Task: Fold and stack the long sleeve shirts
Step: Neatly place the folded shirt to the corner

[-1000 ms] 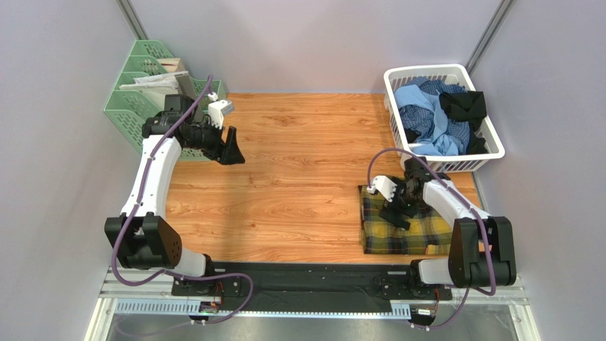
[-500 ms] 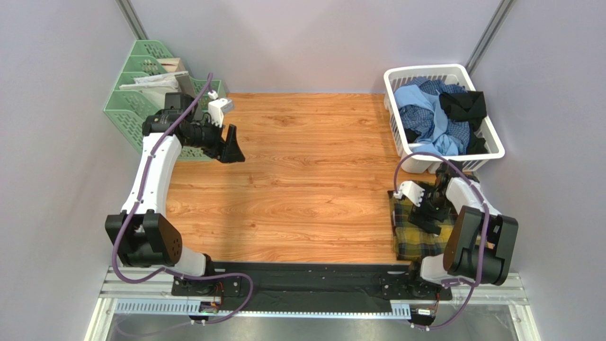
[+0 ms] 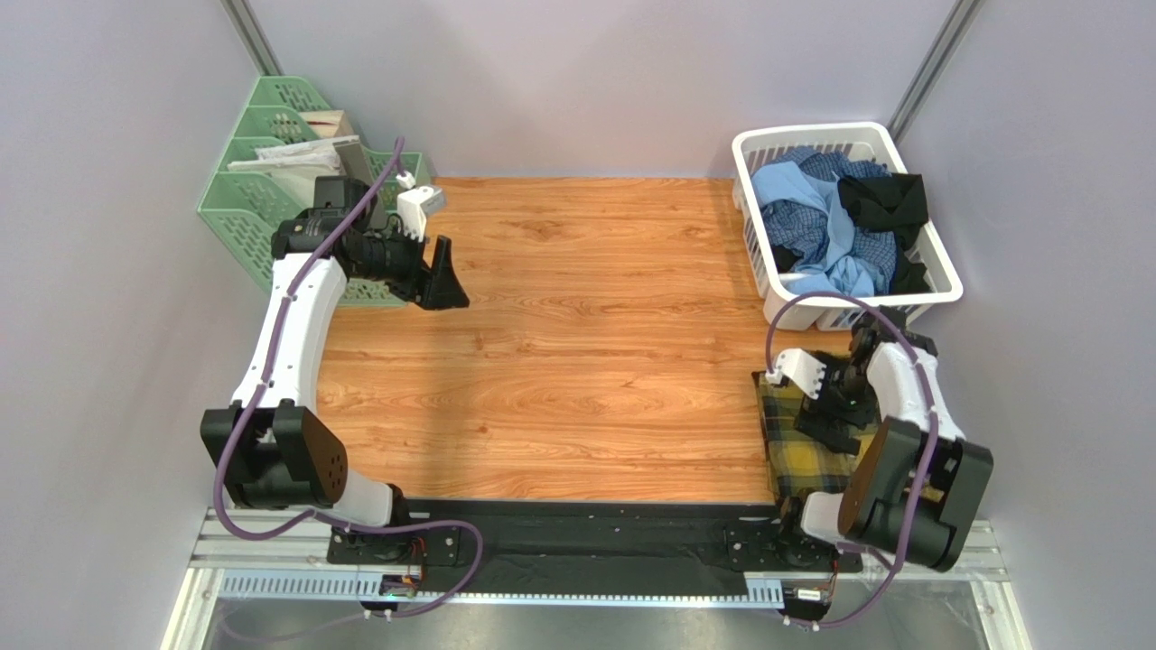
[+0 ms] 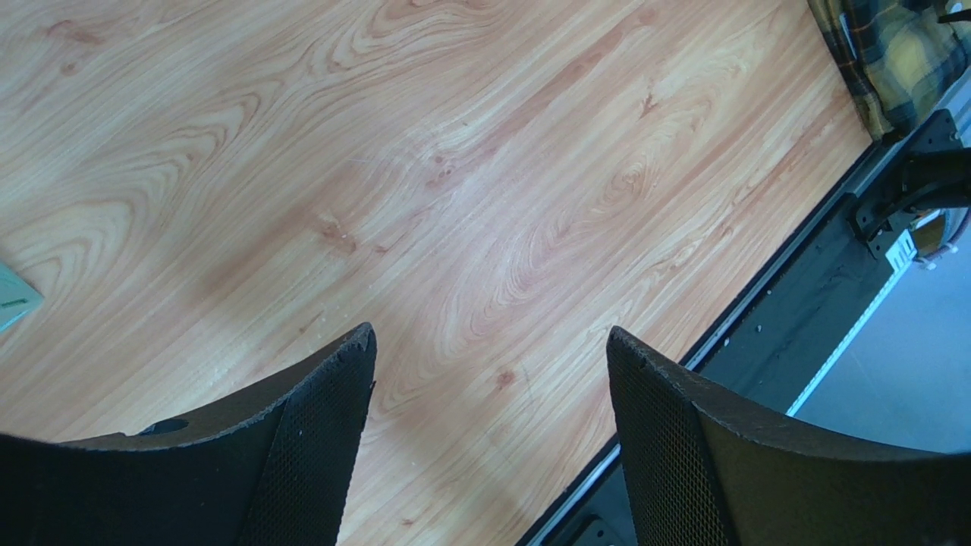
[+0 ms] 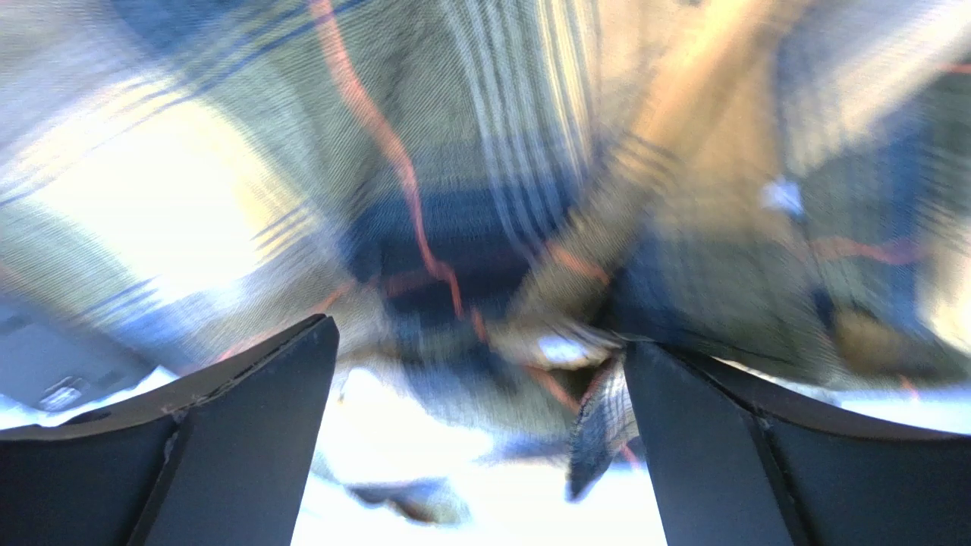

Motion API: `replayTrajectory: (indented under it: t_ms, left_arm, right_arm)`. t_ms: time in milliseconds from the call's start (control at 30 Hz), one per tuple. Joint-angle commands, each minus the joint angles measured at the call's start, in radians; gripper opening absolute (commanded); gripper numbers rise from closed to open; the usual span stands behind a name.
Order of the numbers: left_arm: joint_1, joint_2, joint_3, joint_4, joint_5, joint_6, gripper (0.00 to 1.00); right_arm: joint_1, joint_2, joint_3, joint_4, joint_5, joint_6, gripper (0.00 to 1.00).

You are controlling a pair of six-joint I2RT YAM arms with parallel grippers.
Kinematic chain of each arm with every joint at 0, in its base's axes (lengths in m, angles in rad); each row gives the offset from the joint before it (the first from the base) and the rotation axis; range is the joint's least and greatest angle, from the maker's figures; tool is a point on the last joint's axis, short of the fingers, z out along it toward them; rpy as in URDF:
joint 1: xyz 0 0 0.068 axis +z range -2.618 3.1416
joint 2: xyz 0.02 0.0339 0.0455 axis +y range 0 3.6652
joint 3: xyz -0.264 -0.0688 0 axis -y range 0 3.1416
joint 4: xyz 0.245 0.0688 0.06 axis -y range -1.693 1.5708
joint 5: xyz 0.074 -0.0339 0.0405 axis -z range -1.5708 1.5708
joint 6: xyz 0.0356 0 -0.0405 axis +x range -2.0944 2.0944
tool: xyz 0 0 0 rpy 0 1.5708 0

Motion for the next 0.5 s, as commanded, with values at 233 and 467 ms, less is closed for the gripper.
replayTrajectory:
  t_ms: [233, 467]
  left_arm:
    - [0.009, -0.080, -0.020, 0.089, 0.022, -0.045, 0.84]
    - [-0.017, -0.126, -0.123, 0.161, -0.152, -0.098, 0.99]
  right_arm:
    - [0.303, -0.276, 0.294, -0.310, -0.288, 0.359, 1.00]
    - [0.617, -0.115, 0.409, 0.146, -0.397, 1.117, 1.00]
